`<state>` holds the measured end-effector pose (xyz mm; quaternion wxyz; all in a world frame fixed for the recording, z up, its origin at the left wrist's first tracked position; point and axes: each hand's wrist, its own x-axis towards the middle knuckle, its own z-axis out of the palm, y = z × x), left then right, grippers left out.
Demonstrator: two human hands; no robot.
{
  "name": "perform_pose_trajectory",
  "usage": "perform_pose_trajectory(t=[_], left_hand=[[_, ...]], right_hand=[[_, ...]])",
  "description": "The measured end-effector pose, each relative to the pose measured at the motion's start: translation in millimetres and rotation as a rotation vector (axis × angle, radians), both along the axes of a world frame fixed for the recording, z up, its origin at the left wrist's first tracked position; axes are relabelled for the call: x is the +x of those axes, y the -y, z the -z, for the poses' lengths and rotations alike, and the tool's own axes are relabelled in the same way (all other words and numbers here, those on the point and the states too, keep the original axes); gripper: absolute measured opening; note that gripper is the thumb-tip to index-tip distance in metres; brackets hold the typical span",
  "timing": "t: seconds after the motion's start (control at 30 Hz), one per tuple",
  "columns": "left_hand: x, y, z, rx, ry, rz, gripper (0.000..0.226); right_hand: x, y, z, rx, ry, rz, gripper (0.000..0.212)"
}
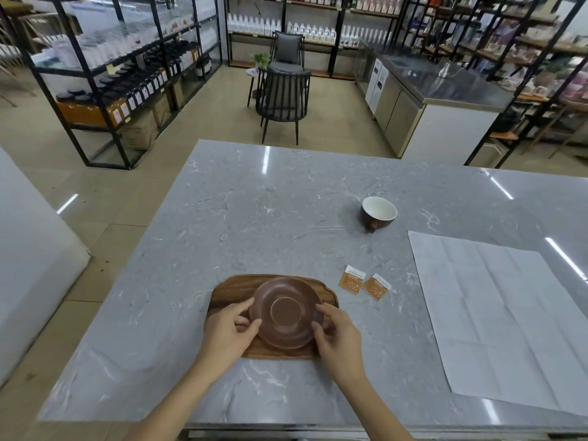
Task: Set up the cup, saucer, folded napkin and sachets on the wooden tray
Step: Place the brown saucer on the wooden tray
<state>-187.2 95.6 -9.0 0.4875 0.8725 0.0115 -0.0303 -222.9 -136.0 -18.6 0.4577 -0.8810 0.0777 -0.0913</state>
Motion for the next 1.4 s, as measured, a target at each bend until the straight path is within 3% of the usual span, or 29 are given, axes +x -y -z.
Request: perform_pose_trajectory(t=[0.2, 0.47, 1.4], left_hand=[[-8.7, 2.3, 3.8, 0.11, 0.07, 0.092, 0.065], [-21.2, -3.5, 11.8, 0.19, 0.034, 0.202, 0.091], [-23.1, 0.8, 23.5, 0.172, 0.065, 0.144, 0.086]], right_hand=[[-5.9, -1.3, 8.0, -0.04, 0.001, -0.028, 0.038], [-30.1, -12.6, 26.3, -0.113, 0.011, -0.11, 0.084], [-30.5, -22.1, 21.6, -0.146, 0.005, -0.094, 0.058]])
